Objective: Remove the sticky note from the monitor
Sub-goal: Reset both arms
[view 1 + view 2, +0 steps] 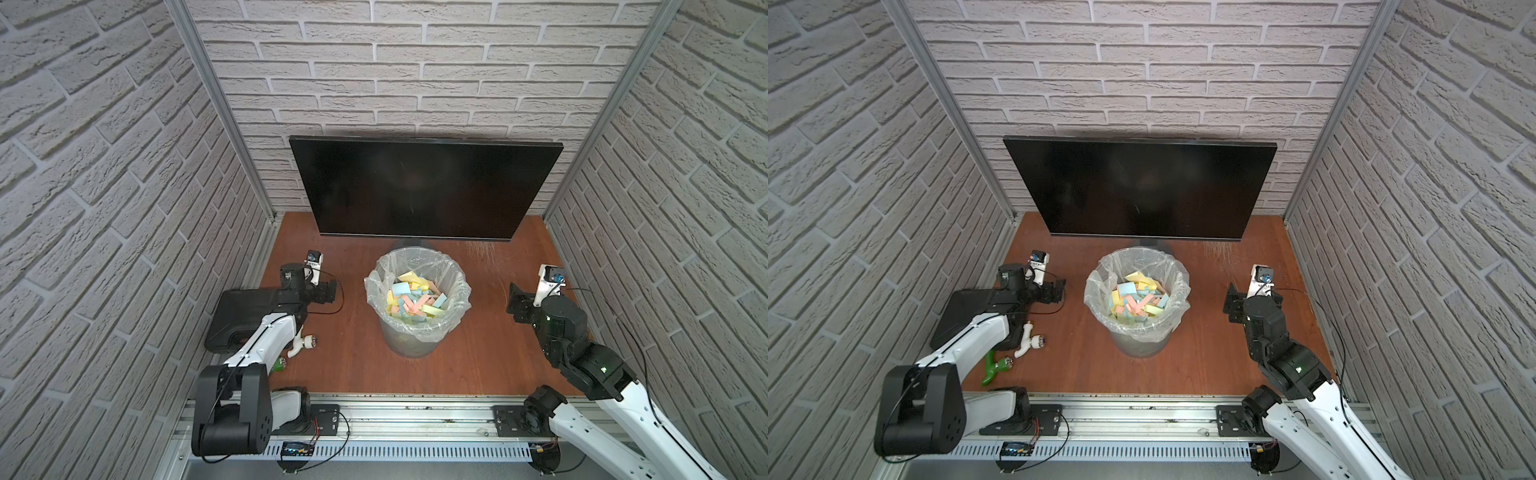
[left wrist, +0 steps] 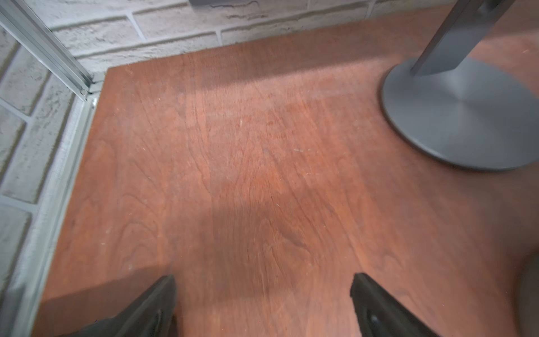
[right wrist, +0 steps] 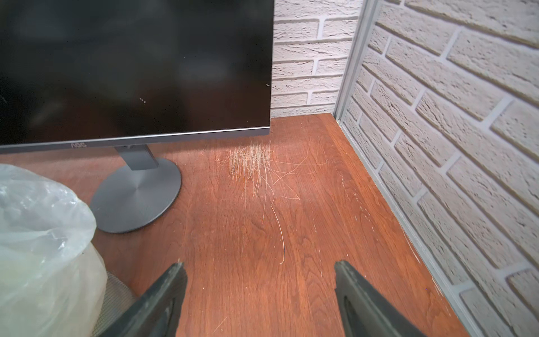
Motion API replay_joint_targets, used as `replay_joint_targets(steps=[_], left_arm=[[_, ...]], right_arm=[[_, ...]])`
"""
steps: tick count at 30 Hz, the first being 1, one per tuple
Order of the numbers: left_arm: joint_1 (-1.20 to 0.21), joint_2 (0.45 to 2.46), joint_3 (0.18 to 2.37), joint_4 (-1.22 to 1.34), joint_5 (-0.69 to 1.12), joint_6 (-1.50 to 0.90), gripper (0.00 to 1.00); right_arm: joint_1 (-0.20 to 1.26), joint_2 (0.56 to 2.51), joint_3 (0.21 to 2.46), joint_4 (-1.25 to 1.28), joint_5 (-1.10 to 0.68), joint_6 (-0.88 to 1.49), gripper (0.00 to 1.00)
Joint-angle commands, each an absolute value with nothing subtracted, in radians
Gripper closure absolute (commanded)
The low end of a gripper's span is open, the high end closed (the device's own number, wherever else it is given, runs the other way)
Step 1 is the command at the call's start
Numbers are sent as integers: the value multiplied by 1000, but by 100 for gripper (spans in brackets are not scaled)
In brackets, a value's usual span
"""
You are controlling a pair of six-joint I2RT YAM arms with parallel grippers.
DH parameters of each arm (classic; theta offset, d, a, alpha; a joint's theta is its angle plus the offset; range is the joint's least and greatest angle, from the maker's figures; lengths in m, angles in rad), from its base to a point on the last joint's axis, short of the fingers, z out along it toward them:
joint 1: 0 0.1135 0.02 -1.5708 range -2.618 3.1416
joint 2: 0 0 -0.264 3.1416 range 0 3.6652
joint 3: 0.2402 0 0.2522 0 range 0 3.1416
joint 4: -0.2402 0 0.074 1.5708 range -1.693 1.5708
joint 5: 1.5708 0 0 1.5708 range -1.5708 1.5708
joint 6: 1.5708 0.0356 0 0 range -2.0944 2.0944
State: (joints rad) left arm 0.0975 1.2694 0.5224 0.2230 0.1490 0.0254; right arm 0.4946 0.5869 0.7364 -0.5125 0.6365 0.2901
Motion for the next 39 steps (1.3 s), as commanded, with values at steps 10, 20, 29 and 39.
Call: replay_joint_targets(steps=[10, 20, 29, 39], left_arm=[[83, 1557, 294, 1083, 44, 9, 2], [78, 1551, 387, 881, -42, -14, 2], [75, 1550, 387, 880, -45, -13, 2], [75, 1550, 387, 879, -48, -13, 2]], right_arm=[[453, 629, 488, -15, 622, -96, 14], [213, 916, 251, 545, 328, -82, 12], [123, 1372, 219, 1052, 255, -87, 12], [82, 1567, 347, 1001, 244, -39, 1]])
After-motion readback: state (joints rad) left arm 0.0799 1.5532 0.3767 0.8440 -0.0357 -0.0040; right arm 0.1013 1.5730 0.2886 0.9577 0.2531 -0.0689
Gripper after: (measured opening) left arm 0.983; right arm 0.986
